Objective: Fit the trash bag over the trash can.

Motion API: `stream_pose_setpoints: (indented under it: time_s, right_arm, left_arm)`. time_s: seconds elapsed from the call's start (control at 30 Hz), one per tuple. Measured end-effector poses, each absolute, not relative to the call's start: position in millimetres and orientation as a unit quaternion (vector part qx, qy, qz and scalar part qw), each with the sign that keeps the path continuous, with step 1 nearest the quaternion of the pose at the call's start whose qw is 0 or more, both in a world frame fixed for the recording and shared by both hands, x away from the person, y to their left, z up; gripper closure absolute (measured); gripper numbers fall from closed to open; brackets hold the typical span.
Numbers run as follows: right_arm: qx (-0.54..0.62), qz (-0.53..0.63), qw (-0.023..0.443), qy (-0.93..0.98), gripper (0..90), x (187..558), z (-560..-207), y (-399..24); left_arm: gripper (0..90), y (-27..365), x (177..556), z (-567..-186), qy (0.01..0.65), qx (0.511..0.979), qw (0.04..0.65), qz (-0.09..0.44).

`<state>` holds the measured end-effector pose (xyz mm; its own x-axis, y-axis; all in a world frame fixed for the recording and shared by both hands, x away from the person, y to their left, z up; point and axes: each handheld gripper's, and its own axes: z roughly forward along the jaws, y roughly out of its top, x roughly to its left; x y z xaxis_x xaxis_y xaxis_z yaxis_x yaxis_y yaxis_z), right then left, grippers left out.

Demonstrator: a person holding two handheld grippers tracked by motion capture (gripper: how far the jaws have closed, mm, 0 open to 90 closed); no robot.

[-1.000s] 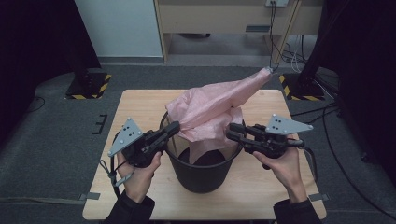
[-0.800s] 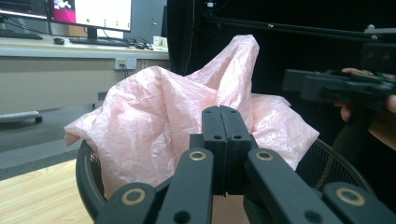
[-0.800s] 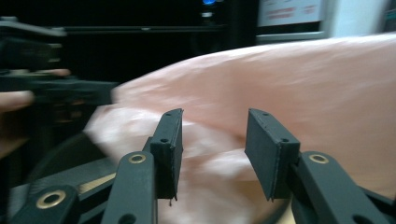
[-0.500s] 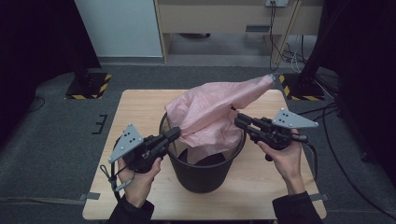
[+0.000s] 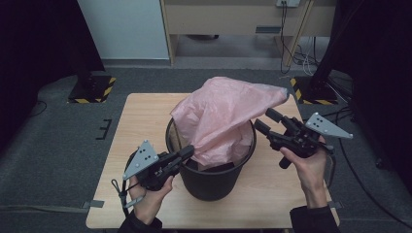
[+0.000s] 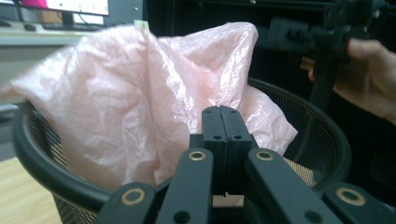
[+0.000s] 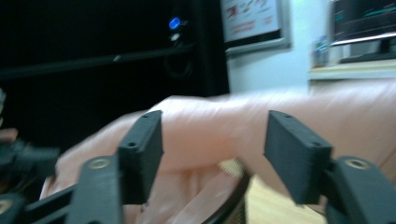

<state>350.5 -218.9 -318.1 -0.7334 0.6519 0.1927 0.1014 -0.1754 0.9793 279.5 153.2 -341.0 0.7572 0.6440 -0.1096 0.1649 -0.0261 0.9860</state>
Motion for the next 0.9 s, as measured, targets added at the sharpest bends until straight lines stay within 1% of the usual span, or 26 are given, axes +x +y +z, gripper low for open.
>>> stream_pose_setpoints:
  time_s: [0.07,0.1,0.27,0.33,0.37,0.47,0.5,0.53,0.6,0.67,0.7,0.73,0.83,0.9]
  right_arm:
    - [0.326,0.708,0.2,0.594,29.5,353.2,-316.5,-223.2]
    - [0.335,0.709,0.2,0.588,28.6,355.5,-316.3,-224.2]
    - [0.361,0.7,0.198,0.583,27.3,371.9,-320.0,-220.0]
    - [0.365,0.7,0.185,0.586,31.7,377.2,-324.0,-214.4]
    - [0.366,0.7,0.181,0.586,35.9,379.2,-326.3,-211.3]
    - [0.355,0.701,0.169,0.594,52.5,384.8,-333.5,-202.7]
    - [0.352,0.701,0.163,0.599,59.8,385.7,-335.1,-200.5]
    - [0.348,0.7,0.158,0.603,63.5,387.0,-336.6,-198.3]
    - [0.342,0.701,0.152,0.606,75.7,388.1,-338.4,-195.1]
    - [0.336,0.704,0.15,0.607,84.3,388.6,-339.3,-193.8]
    - [0.328,0.705,0.155,0.609,87.5,387.8,-339.5,-193.8]
    - [0.328,0.705,0.155,0.609,87.5,387.8,-339.5,-193.8]
    - [0.309,0.706,0.164,0.616,88.4,385.1,-339.2,-195.4]
    - [0.292,0.706,0.172,0.623,88.5,382.0,-339.2,-196.9]
  left_arm:
    - [90.0,152.6,278.9,-340.6,0.29,0.693,0.632,0.188]
    - [90.0,152.3,278.6,-340.3,0.29,0.695,0.63,0.189]
    - [90.0,150.8,278.9,-340.3,0.284,0.698,0.63,0.188]
    - [90.0,150.1,279.4,-340.4,0.282,0.699,0.63,0.187]
    - [89.9,149.5,279.6,-340.4,0.282,0.699,0.63,0.186]
    - [89.9,148.3,279.6,-340.3,0.28,0.701,0.63,0.184]
    - [89.9,148.3,279.7,-340.4,0.28,0.701,0.63,0.184]
    - [89.9,148.4,280.0,-340.4,0.279,0.701,0.63,0.182]
    - [89.8,148.5,280.5,-340.4,0.28,0.701,0.631,0.181]
    - [89.2,148.5,280.8,-340.3,0.281,0.699,0.633,0.175]
    - [84.3,148.8,281.0,-340.2,0.283,0.698,0.635,0.171]
    - [84.3,149.1,281.1,-340.0,0.285,0.696,0.637,0.171]
    - [72.2,153.9,281.5,-335.4,0.296,0.677,0.652,0.171]
    - [69.7,158.1,282.3,-330.1,0.301,0.668,0.657,0.178]
